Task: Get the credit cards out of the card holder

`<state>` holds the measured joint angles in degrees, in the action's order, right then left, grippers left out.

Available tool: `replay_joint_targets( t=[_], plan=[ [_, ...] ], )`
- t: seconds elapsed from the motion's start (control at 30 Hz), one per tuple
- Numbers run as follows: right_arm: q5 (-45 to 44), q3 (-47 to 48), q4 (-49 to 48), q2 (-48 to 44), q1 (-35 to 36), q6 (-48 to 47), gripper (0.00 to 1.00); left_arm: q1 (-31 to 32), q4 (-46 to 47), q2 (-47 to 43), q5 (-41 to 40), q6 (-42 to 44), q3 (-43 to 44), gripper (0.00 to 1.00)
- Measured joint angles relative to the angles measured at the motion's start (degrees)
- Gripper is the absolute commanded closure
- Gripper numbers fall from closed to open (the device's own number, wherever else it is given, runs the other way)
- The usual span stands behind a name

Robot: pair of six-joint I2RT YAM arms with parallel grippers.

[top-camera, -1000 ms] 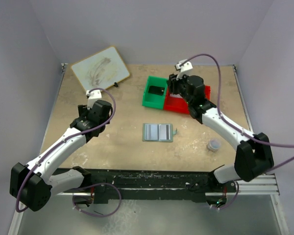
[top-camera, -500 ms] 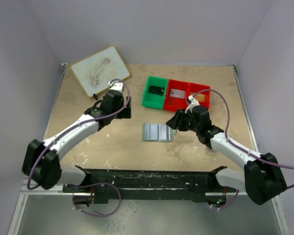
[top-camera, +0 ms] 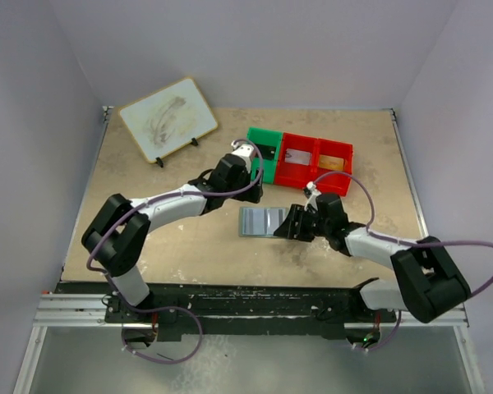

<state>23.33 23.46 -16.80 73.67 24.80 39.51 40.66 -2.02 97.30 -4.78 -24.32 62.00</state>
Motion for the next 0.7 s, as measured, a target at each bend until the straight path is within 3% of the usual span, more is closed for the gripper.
replay_joint_targets(
  t=[0.33, 0.7],
  plan=[
    [1.16, -1.01, -4.52, 4.46, 0.00, 2.32, 0.42, 0.68, 7.54, 6.64, 2.99, 2.49, -1.14, 0.23],
    [-2.62, -7.10, -2.71, -5.51, 0.24, 6.91, 0.39, 2.14, 8.37, 10.97, 5.03, 5.46, -1.33, 0.31]
  ],
)
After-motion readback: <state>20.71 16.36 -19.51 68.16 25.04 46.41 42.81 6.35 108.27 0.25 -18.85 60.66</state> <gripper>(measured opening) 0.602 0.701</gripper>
